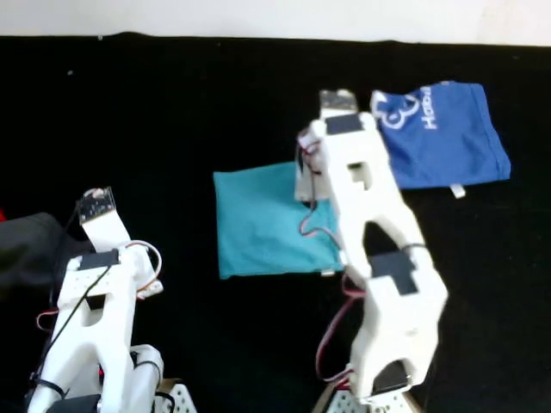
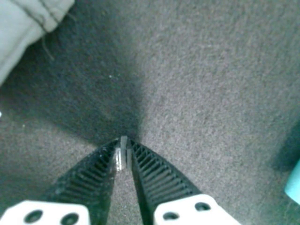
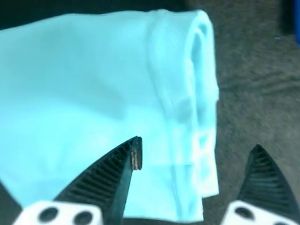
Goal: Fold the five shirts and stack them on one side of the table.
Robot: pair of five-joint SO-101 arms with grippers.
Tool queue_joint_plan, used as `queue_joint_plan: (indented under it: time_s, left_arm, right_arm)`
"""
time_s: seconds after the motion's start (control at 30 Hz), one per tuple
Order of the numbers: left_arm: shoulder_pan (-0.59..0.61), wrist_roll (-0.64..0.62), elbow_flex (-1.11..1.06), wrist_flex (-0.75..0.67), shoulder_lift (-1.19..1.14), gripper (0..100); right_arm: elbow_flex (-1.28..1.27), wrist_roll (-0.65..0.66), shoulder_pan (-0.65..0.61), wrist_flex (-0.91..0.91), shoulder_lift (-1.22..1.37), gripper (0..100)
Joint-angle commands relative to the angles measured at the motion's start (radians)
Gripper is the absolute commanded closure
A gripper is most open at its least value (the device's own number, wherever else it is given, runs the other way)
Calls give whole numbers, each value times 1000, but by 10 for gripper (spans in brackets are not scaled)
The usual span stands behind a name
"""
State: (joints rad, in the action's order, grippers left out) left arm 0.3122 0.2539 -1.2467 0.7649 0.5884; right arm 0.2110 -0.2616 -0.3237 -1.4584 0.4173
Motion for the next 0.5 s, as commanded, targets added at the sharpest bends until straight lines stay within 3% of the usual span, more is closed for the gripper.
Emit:
queue_joint_plan:
  time_s: [0.0,0.27,0.33,0.47]
  left_arm:
    - [10,2,-2,-21,4,992]
    - [10,2,-2,-21,2,992]
    - [10,2,-2,-21,2,992]
    - [10,2,-2,-21,2,992]
  right_arm:
    - [114,-12,-2,-4,105,657]
    - [251,-8,-1,-38,354,668]
    - [292,-5,-2,-82,392,737]
    - [372,106,5,-110,424,998]
